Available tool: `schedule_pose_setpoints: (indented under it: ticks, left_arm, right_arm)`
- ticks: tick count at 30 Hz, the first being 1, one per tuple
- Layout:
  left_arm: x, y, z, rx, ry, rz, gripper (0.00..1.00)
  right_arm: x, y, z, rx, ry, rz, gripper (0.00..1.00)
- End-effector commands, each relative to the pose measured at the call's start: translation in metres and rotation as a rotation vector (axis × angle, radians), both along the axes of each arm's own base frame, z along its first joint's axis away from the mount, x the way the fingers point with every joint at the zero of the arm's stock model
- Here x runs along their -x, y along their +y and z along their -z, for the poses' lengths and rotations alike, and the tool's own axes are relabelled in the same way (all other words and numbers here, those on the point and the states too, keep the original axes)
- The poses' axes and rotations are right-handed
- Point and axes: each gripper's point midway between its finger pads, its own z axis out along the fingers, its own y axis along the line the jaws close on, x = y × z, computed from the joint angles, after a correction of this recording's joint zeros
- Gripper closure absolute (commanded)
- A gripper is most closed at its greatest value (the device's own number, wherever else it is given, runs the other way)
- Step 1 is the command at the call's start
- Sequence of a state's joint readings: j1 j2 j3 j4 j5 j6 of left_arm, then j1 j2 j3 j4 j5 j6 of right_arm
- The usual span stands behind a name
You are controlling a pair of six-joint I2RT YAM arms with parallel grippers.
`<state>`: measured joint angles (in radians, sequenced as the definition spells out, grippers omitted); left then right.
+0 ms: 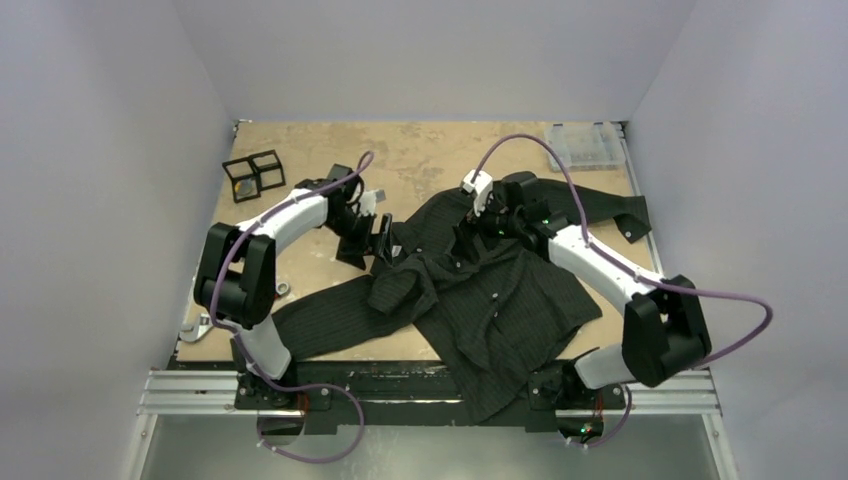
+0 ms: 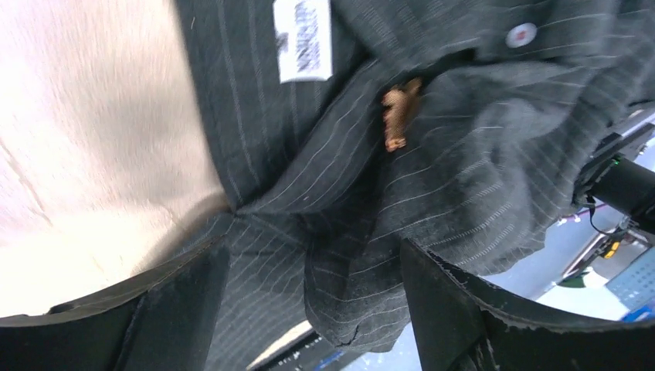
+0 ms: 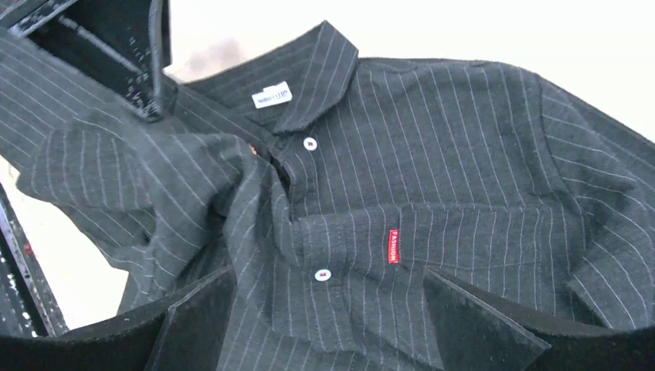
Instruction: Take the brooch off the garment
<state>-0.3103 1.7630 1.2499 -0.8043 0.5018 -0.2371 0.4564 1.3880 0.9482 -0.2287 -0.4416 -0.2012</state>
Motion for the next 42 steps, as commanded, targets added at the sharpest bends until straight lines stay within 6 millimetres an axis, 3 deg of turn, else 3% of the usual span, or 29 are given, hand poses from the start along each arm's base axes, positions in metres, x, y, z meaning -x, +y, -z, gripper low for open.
schedule_pose_setpoints:
  ticks: [1,5,7,12,17,21,28,31,32,34,35,38,42]
  left_arm:
    - [0.013,0.01,0.014,-0.056,0.04,-0.12,0.18]
    - [0.01,-0.01,0.02,0.032,0.087,-0.133,0.18]
    - [0.0,-0.022,0.016,0.1,0.073,-0.135,0.25]
    - [-0.025,-0.043,0.014,0.206,0.041,-0.135,0.62]
    - [-0.05,-0.039,0.016,0.205,0.061,-0.169,1.0]
    - [-0.085,-0.023,0.001,0.174,-0.031,-0.183,1.0]
    - [-0.173,0.039,-0.04,0.056,-0.303,-0.263,1.0]
    - [-0.193,0.063,-0.053,-0.062,-0.393,-0.217,1.0]
    - [-0.192,0.067,-0.055,-0.091,-0.396,-0.177,0.94]
    - [-0.181,0.069,-0.058,-0.108,-0.384,-0.104,0.51]
    - [-0.174,0.066,-0.065,-0.085,-0.4,-0.083,0.39]
    - [-0.147,0.044,-0.082,0.04,-0.434,-0.021,0.3]
    - [-0.121,0.03,-0.063,0.083,-0.305,-0.055,0.34]
  right_arm:
    - [-0.015,0.011,-0.005,0.004,-0.007,-0.085,0.08]
    - [-0.025,0.013,0.017,0.048,0.042,-0.11,0.1]
    - [-0.03,0.011,0.024,0.065,0.055,-0.109,0.1]
    - [-0.033,0.003,0.046,0.111,0.127,-0.129,0.11]
    - [-0.036,-0.005,0.064,0.143,0.188,-0.131,0.13]
    - [-0.039,-0.012,0.073,0.171,0.217,-0.131,0.14]
    - [-0.056,-0.009,0.072,0.171,0.208,-0.113,0.15]
    - [-0.063,-0.01,0.081,0.193,0.243,-0.09,0.15]
    - [-0.062,-0.013,0.088,0.214,0.263,-0.091,0.16]
    - [-0.058,-0.021,0.102,0.272,0.293,-0.106,0.19]
    - [-0.055,-0.027,0.109,0.299,0.303,-0.11,0.2]
    - [-0.045,-0.04,0.124,0.365,0.337,-0.135,0.23]
    - [-0.03,-0.057,0.138,0.438,0.4,-0.177,0.37]
